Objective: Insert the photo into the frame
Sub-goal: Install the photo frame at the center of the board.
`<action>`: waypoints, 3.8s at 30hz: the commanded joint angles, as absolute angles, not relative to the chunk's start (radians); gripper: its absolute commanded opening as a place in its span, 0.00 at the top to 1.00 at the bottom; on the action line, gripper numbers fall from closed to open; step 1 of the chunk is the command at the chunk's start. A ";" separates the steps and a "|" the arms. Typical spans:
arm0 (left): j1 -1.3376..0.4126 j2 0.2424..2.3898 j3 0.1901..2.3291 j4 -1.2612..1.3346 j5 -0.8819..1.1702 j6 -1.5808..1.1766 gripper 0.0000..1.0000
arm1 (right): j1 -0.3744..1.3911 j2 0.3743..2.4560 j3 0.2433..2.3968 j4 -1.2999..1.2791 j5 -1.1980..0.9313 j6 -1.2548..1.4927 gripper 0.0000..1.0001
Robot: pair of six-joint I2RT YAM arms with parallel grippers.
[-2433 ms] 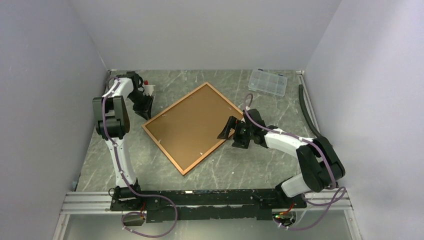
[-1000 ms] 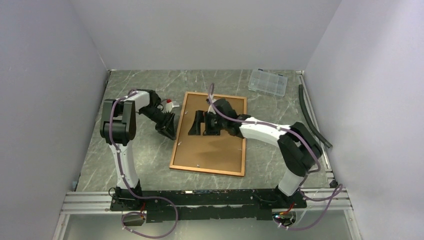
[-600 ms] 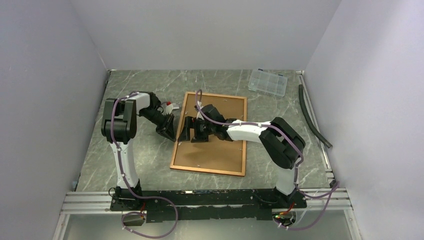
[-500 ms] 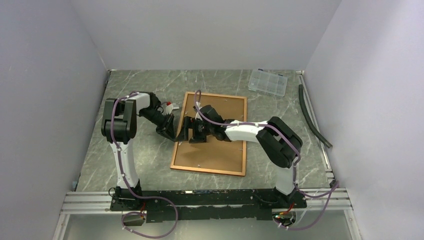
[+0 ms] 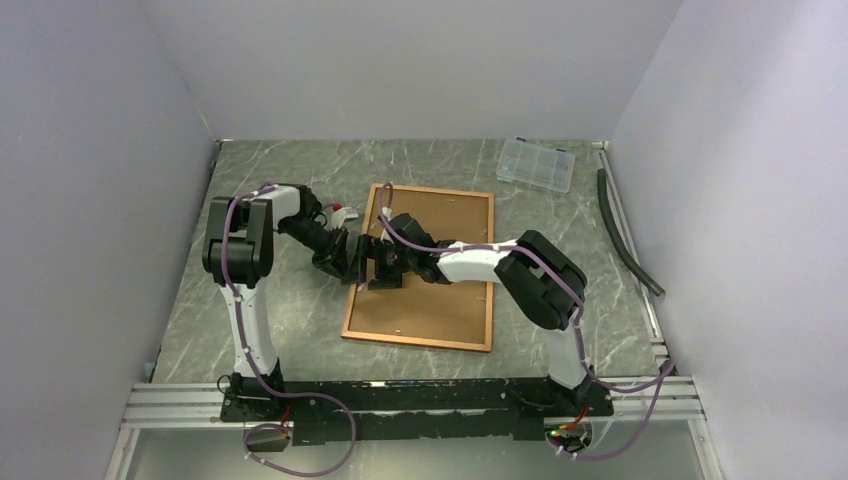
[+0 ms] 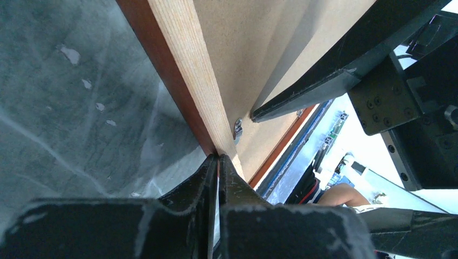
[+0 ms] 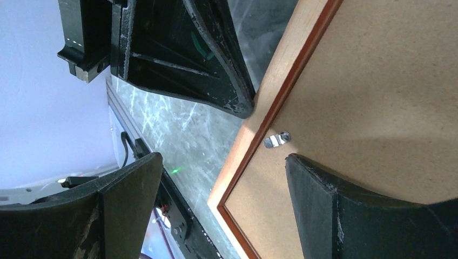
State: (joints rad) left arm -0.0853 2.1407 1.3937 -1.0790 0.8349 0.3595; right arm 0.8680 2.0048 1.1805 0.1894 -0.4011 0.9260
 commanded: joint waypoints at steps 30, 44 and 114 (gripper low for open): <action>-0.091 2.129 1.373 -1.049 0.835 0.370 0.94 | 0.903 2.069 1.241 0.238 -0.347 0.933 0.14; -0.091 2.120 1.370 -1.063 0.834 0.383 0.94 | 0.903 2.063 1.247 0.259 -0.363 0.913 0.14; -0.085 2.306 1.612 -0.975 0.977 0.223 0.68 | 0.589 2.222 1.549 0.111 -0.418 0.985 0.14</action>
